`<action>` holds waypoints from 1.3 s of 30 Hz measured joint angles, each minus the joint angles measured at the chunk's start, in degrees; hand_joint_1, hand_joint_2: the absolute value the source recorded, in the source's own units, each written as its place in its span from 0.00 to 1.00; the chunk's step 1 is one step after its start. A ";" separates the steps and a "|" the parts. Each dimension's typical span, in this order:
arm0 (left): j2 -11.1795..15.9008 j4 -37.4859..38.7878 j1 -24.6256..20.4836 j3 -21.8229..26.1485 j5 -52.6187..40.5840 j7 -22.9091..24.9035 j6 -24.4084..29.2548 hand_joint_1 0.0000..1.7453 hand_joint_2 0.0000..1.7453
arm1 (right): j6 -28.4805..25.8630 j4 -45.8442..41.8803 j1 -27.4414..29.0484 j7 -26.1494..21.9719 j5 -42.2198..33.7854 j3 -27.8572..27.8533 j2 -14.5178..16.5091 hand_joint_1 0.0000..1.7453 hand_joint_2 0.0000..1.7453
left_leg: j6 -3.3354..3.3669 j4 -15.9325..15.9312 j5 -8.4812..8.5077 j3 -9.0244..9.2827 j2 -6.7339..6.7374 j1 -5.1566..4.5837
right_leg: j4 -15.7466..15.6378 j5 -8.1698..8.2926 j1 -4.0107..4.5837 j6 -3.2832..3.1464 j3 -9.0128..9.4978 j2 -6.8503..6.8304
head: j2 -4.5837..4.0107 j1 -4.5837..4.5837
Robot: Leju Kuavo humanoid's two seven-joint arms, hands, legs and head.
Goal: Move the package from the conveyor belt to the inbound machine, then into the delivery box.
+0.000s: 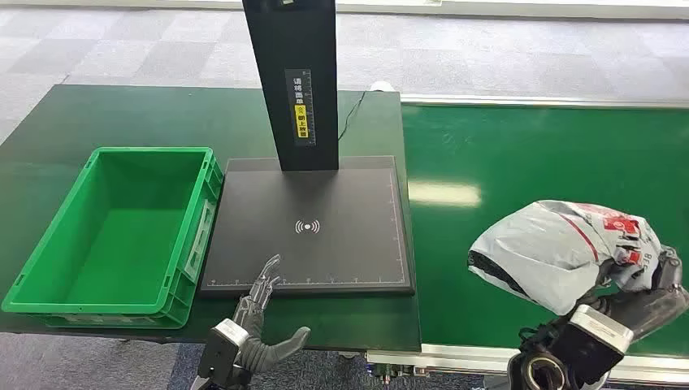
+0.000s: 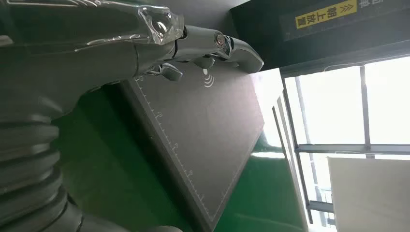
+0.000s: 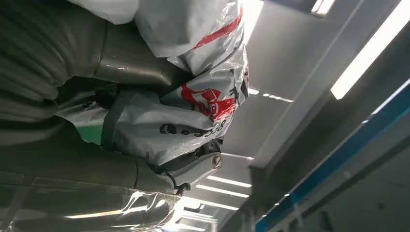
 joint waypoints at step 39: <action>2.36 -2.53 1.65 2.85 6.46 -4.53 1.18 0.00 1.00 | 33.48 69.40 -50.23 17.25 4.16 15.34 -3.83 1.00 1.00 | -0.08 0.04 0.39 -0.43 -0.23 0.03 | 0.16 0.22 0.03 -0.10 -0.38 -0.28 | 0.00 0.01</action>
